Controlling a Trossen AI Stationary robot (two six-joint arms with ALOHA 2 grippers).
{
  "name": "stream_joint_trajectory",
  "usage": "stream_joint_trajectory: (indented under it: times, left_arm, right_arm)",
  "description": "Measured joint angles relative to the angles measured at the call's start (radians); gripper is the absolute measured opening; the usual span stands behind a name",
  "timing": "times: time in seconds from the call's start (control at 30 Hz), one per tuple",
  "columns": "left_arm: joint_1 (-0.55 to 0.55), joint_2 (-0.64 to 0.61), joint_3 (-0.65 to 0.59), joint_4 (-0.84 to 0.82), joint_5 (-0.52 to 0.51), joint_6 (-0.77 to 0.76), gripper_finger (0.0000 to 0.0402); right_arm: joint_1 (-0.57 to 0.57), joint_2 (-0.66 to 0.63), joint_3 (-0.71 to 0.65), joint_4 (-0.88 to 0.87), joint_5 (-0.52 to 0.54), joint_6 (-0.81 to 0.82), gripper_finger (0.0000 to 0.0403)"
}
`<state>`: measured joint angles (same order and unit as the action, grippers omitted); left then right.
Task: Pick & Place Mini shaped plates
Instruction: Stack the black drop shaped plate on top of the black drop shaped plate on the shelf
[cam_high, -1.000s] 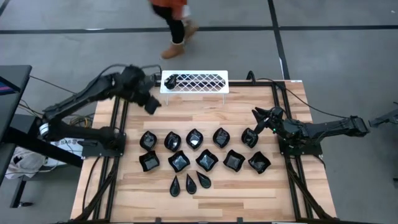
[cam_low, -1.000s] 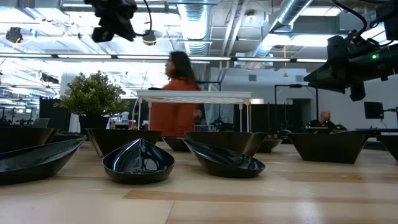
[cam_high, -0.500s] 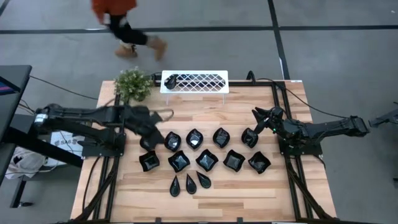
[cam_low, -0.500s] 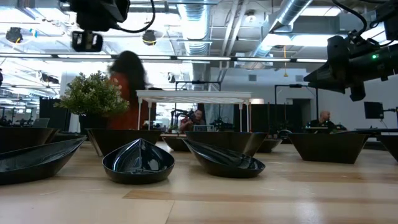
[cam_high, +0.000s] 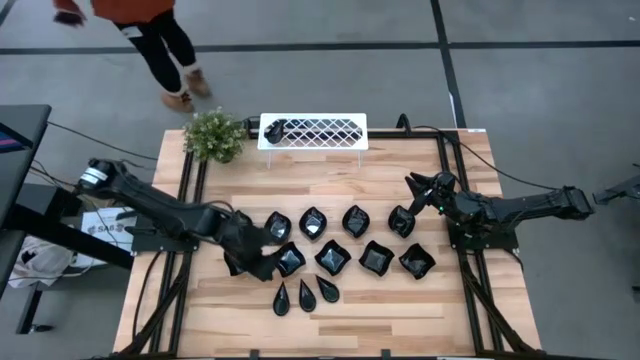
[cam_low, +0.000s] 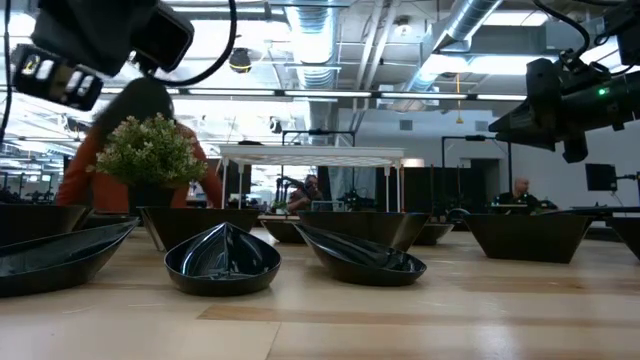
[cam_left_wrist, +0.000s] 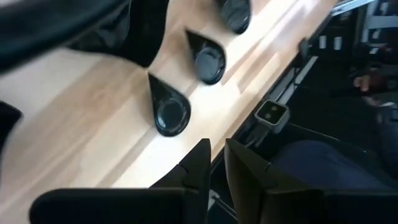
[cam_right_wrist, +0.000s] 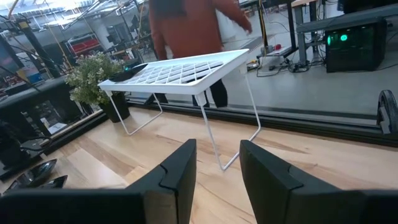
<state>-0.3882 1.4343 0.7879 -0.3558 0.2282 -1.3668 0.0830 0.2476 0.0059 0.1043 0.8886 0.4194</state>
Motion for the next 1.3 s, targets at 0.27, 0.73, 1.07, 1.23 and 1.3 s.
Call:
stream_joint_trajectory:
  times: [0.27, 0.73, 1.07, 1.23, 1.3]
  left_arm:
    - [-0.055, 0.102, 0.000, 0.071, -0.006, -0.083, 0.0049]
    - [-0.098, 0.218, 0.001, 0.138, -0.026, -0.116, 0.0050]
    - [-0.098, 0.239, 0.001, 0.150, -0.074, -0.116, 0.0107]
    - [-0.098, 0.239, 0.001, 0.150, -0.083, -0.114, 0.0123]
    - [-0.098, 0.239, 0.001, 0.149, -0.087, -0.112, 0.0124]
  right_arm:
    - [0.000, 0.000, 0.000, -0.003, 0.000, -0.001, 0.0119]
    - [0.000, 0.000, 0.000, -0.008, 0.000, -0.001, 0.0119]
    - [0.000, 0.000, 0.000, -0.009, 0.000, -0.001, 0.0119]
    - [0.000, 0.000, 0.000, -0.008, 0.001, -0.001, 0.0119]
    - [0.000, 0.000, 0.000, -0.009, 0.001, -0.001, 0.0119]
